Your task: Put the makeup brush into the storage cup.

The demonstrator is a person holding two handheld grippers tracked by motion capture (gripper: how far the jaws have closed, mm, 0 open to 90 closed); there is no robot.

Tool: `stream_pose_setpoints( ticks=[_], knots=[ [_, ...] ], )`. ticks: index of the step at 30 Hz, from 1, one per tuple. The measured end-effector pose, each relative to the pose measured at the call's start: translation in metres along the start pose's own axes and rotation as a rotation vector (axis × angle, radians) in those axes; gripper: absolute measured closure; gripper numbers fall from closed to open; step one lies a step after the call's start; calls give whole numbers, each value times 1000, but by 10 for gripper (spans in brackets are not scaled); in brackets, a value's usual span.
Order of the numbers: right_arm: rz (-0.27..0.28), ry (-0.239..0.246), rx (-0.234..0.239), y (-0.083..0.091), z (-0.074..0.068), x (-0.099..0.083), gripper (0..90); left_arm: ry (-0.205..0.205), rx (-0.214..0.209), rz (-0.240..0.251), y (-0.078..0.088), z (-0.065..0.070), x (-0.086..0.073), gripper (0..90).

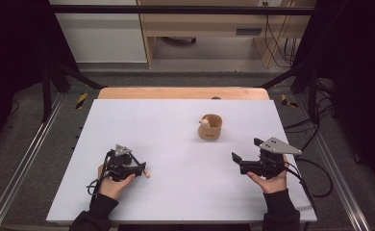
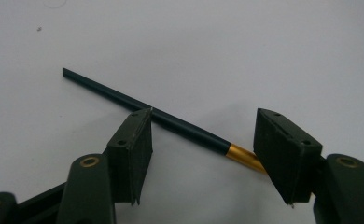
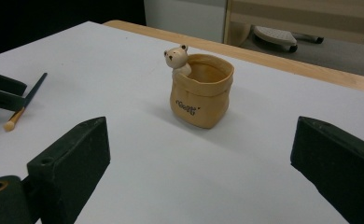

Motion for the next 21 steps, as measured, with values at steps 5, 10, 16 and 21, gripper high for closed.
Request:
stream_pose_setpoints(
  ticks=[5,10,16,21],
  knots=[
    [1,-2,1,0,0,0,49,-6,-3,-6,0,2,0,430],
    [-1,-1,-1,-1,0,0,49,-6,-2,-14,1,1,-1,494],
    [-9,4,2,-2,-1,-1,47,-1,9,-23,3,-1,-1,572],
    [-6,2,2,-1,0,-1,47,-4,10,-29,4,-4,-2,645]
  ],
)
Point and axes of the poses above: each handheld gripper's, and its own axes: y roughly backward along the jaws, x roughly out of its top, z roughly to its right, the point moved 5 cm from there along -y, roughly forward along the jaws, and after that the axes turned 1 degree about -y, right-handed, at the moved point
